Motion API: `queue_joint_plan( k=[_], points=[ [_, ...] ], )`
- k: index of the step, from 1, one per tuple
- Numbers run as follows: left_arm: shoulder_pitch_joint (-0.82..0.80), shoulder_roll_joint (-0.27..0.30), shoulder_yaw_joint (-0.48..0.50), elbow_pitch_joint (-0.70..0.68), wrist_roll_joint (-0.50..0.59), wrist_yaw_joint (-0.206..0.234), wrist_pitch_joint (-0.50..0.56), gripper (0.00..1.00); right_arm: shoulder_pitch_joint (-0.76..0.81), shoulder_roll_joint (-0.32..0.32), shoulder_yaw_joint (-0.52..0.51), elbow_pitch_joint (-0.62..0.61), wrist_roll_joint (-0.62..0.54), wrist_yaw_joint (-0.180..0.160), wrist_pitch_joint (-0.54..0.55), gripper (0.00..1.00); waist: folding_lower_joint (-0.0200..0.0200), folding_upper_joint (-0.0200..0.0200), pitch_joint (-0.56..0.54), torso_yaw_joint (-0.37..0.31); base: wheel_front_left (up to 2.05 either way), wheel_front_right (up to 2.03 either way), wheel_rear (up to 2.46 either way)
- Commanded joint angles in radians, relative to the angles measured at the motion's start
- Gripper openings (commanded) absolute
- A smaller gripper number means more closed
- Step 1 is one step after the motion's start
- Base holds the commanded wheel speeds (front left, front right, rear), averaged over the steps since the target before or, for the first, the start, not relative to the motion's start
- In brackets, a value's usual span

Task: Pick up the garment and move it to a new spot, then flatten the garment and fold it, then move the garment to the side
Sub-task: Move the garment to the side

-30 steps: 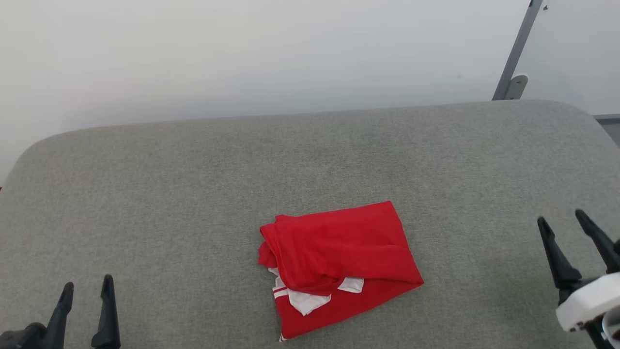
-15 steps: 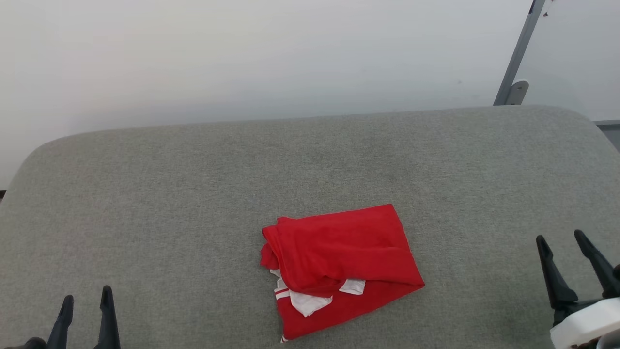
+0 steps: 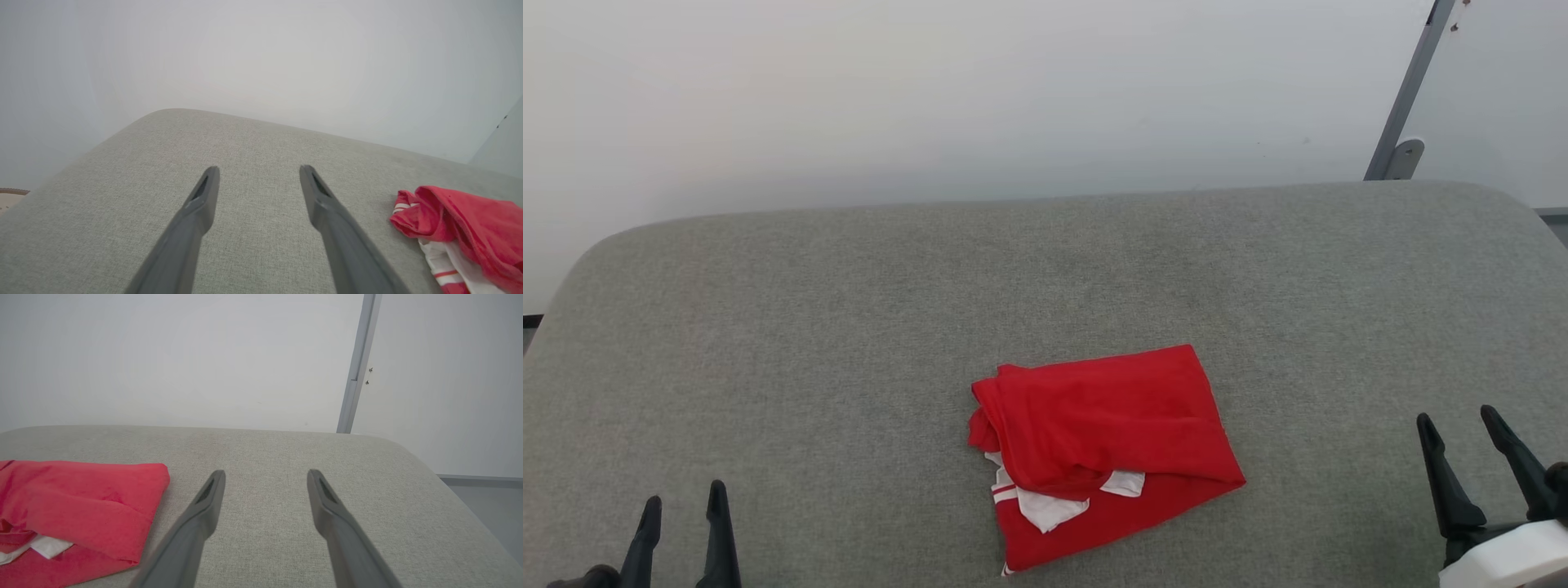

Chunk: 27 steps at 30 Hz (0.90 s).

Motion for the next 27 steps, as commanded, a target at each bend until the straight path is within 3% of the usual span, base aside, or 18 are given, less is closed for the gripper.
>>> queue_joint_plan(
  k=[1, 20, 27],
  points=[
    [-0.015, 0.0, -0.004, 0.003, 0.007, -0.006, -0.006, 1.0, 0.009, 0.006, 0.005, -0.006, -0.002, 0.0, -0.004, 1.0, 0.0, 0.0, 0.0, 0.002, 0.0, 0.0, 0.0],
    [-0.024, 0.021, -0.061, 0.006, -0.005, -0.005, -0.006, 1.0, 0.019, 0.02, 0.015, -0.012, -0.002, 0.0, -0.004, 1.0, 0.0, 0.0, -0.007, 0.041, 0.0, 0.0, 0.0],
    [-0.021, 0.024, -0.064, 0.001, -0.009, -0.005, -0.006, 1.0, -0.012, 0.006, 0.074, 0.018, 0.019, 0.0, -0.004, 1.0, 0.0, 0.0, -0.009, 0.066, 0.0, 0.0, 0.0]
  ],
)
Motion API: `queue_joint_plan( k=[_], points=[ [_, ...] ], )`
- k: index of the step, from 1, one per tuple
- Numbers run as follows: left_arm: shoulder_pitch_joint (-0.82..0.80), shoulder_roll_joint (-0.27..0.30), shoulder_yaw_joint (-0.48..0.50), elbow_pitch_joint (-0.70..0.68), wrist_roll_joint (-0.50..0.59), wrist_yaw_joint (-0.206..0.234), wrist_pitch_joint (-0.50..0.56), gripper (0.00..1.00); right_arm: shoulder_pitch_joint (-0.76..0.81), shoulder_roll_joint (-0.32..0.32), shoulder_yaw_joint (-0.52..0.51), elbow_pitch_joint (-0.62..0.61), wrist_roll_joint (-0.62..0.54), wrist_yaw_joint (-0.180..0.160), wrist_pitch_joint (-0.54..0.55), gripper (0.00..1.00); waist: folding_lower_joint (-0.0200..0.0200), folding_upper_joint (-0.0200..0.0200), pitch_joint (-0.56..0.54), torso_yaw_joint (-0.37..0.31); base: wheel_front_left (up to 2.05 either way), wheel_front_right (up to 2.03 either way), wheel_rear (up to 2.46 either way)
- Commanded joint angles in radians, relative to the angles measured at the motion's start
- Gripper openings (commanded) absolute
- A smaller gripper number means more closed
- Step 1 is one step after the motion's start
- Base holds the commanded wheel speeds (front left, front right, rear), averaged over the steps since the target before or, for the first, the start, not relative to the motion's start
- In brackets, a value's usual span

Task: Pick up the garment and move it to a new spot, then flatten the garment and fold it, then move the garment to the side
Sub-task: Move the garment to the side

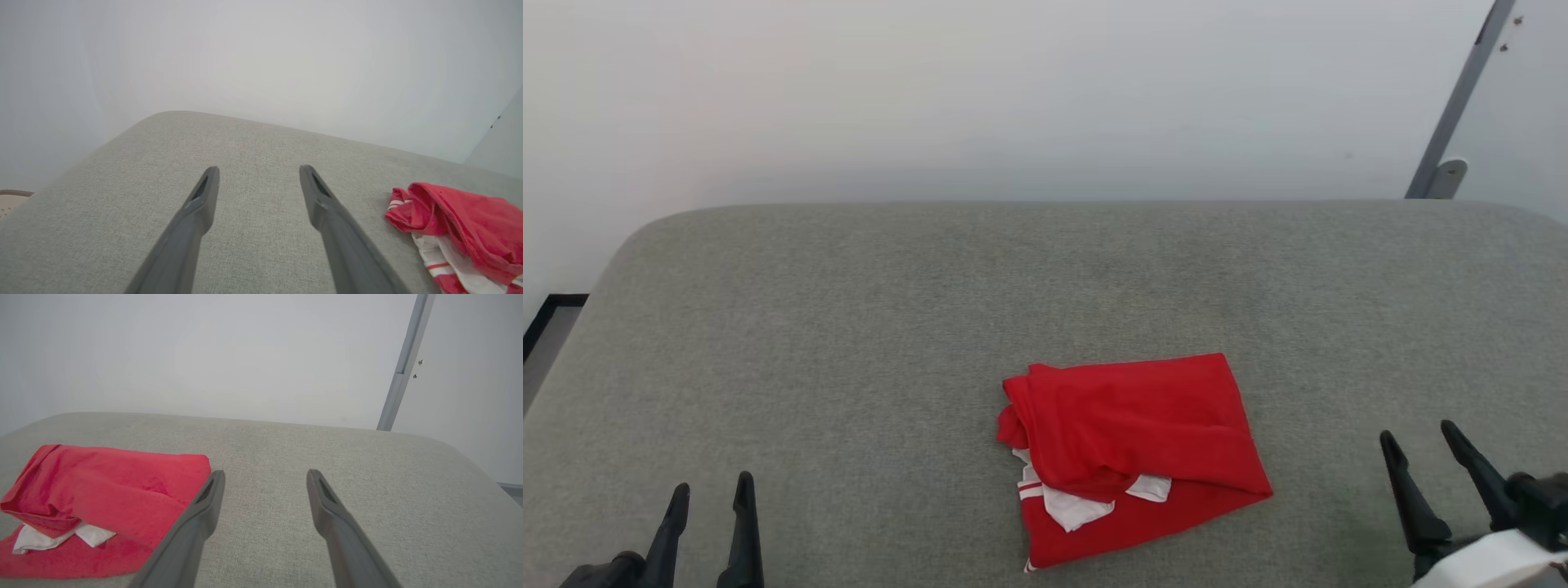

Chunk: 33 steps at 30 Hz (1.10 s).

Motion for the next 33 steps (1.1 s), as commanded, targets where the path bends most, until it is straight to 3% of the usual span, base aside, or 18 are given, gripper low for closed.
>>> queue_joint_plan(
  k=[1, 12, 18, 25, 33],
  points=[
    [-0.002, 0.002, 0.001, -0.004, -0.003, -0.002, -0.007, 1.0, -0.024, -0.009, 0.022, 0.014, 0.013, 0.0, -0.004, 1.0, 0.0, 0.0, 0.0, 0.008, 0.0, 0.0, 0.0],
    [0.013, 0.006, -0.021, 0.0, -0.014, -0.002, -0.007, 1.0, -0.181, -0.103, 0.221, 0.058, 0.15, 0.0, 0.173, 1.0, 0.0, 0.0, 0.019, 0.076, 0.0, 0.0, 0.0],
    [-0.012, 0.004, -0.047, 0.009, -0.031, -0.002, -0.007, 1.0, -0.291, -0.187, 0.329, 0.078, 0.307, 0.0, 0.417, 1.0, 0.0, 0.0, 0.064, 0.148, 0.0, 0.0, 0.0],
    [-0.052, 0.001, -0.085, 0.024, -0.04, -0.002, -0.007, 1.0, -0.365, -0.242, 0.367, 0.105, 0.408, 0.0, 0.637, 1.0, 0.0, 0.0, 0.117, 0.21, 0.0, 0.0, 0.0],
    [-0.114, -0.013, -0.127, 0.052, -0.051, -0.002, -0.007, 1.0, -0.437, -0.234, 0.41, 0.176, 0.52, 0.0, 0.938, 1.0, 0.0, 0.0, 0.191, 0.26, 0.0, 0.0, 0.0]
  ],
)
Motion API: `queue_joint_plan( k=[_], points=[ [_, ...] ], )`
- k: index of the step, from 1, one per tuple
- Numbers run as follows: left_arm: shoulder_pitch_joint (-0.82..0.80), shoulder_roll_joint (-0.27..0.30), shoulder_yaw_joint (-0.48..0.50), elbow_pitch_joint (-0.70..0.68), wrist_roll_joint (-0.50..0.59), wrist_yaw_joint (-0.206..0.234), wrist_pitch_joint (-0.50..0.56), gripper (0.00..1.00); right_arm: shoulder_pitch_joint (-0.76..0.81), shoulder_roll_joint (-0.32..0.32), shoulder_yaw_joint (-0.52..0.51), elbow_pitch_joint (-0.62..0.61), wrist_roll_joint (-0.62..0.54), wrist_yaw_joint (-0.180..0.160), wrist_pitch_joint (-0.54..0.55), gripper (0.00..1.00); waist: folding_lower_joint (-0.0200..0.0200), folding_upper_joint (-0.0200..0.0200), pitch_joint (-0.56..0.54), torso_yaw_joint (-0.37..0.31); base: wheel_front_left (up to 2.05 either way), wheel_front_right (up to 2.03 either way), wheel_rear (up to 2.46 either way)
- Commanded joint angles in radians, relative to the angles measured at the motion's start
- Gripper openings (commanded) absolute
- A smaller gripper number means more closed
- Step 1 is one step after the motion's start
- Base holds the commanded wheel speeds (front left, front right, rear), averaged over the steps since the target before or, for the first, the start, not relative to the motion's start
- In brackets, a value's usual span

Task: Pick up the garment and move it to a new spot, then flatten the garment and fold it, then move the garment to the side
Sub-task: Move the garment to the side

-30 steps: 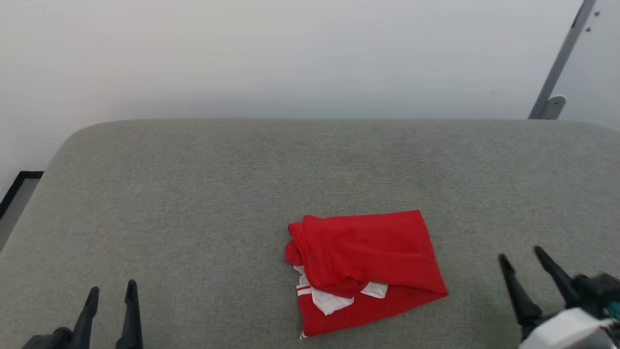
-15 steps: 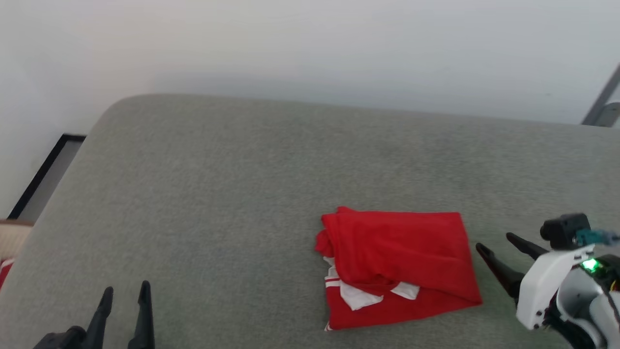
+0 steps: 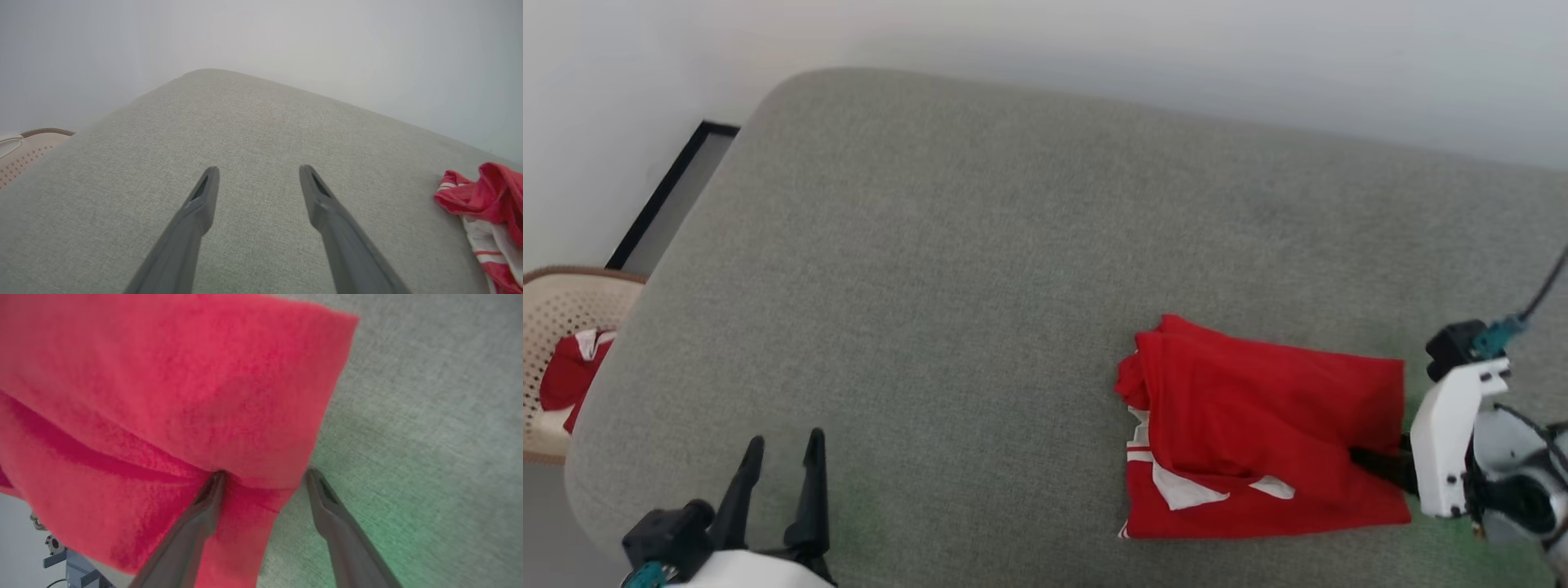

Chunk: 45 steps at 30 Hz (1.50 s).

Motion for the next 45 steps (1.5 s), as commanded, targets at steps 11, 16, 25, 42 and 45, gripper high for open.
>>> queue_joint_plan(
  k=[11, 16, 25, 42, 45],
  points=[
    [-0.082, -0.009, -0.025, 0.033, -0.049, -0.002, -0.007, 1.0, -0.07, 0.061, 0.027, 0.062, 0.055, 0.0, 0.082, 0.0, 0.0, 0.0, 0.072, 0.021, 0.0, 0.0, 0.0],
    [-0.106, 0.009, -0.038, 0.018, -0.06, -0.002, -0.007, 1.0, -0.118, -0.005, 0.006, 0.033, 0.039, -0.003, 0.054, 0.0, 0.0, 0.0, 0.083, -0.012, 0.0, 0.0, 0.0],
    [-0.158, 0.047, -0.082, 0.009, -0.08, -0.002, -0.006, 1.0, -0.17, -0.093, -0.034, -0.011, 0.015, -0.002, 0.008, 0.0, 0.0, 0.0, 0.107, -0.105, 0.0, 0.0, 0.0],
    [-0.325, 0.1, -0.204, 0.008, -0.03, -0.002, -0.006, 1.0, -0.283, -0.211, -0.112, 0.009, -0.032, 0.0, -0.077, 0.0, 0.0, 0.0, 0.192, -0.331, 0.0, 0.0, 0.0],
    [-0.361, 0.109, -0.236, 0.005, -0.03, -0.002, -0.006, 1.0, -0.307, -0.229, -0.113, 0.03, -0.056, 0.0, -0.113, 0.0, 0.0, 0.0, 0.212, -0.368, 0.0, 0.0, 0.0]
  ],
)
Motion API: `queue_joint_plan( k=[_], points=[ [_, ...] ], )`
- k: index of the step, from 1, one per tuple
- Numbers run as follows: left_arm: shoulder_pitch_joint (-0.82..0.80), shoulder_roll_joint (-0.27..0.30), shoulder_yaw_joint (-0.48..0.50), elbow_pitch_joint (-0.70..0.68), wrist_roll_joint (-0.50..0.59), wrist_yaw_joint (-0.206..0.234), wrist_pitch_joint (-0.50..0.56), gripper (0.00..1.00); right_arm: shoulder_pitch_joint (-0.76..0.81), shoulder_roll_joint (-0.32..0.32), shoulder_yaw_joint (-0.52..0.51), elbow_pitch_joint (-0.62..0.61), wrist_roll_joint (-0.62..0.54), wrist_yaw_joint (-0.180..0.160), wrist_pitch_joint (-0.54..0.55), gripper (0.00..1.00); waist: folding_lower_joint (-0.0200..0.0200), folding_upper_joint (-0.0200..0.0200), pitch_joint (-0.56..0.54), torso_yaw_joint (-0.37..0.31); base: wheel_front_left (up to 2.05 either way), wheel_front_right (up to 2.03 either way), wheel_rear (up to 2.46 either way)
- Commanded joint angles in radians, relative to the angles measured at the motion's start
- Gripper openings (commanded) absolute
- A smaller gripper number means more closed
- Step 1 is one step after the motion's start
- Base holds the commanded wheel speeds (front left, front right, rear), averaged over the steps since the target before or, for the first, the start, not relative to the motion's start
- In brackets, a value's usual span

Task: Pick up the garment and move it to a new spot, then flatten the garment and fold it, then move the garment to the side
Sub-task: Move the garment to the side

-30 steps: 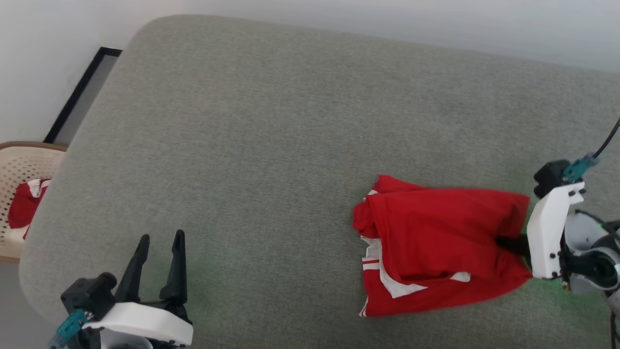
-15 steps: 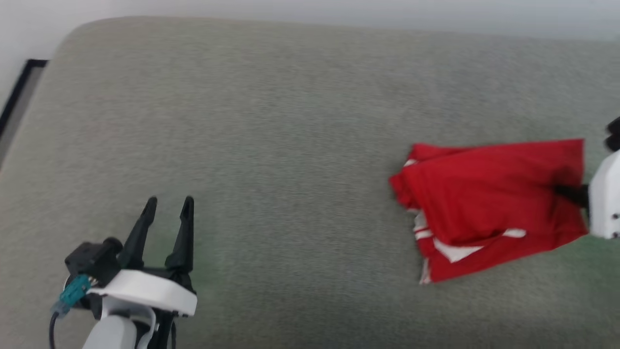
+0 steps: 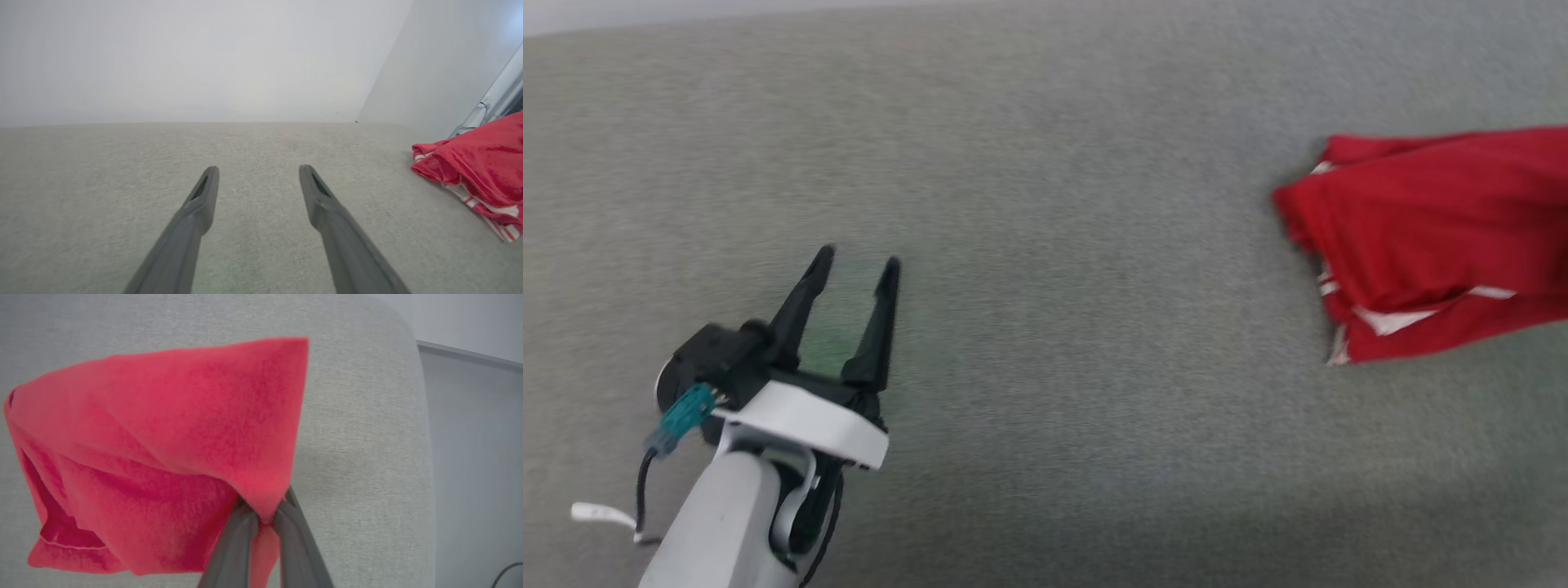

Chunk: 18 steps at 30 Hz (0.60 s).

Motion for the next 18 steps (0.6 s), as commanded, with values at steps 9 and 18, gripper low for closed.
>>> queue_joint_plan(
  k=[9, 18],
  points=[
    [-0.129, 0.035, -0.109, -0.002, 0.004, -0.002, -0.005, 1.0, -0.119, -0.037, -0.025, 0.151, -0.135, -0.001, -0.176, 0.0, 0.0, 0.0, 0.098, -0.112, 0.0, 0.0, 0.0],
    [-0.198, 0.055, -0.159, 0.009, -0.005, -0.002, -0.005, 1.0, -0.216, -0.011, -0.053, 0.343, -0.301, -0.001, -0.323, 0.0, 0.0, 0.0, 0.151, -0.119, 0.0, 0.0, 0.0]
  ],
)
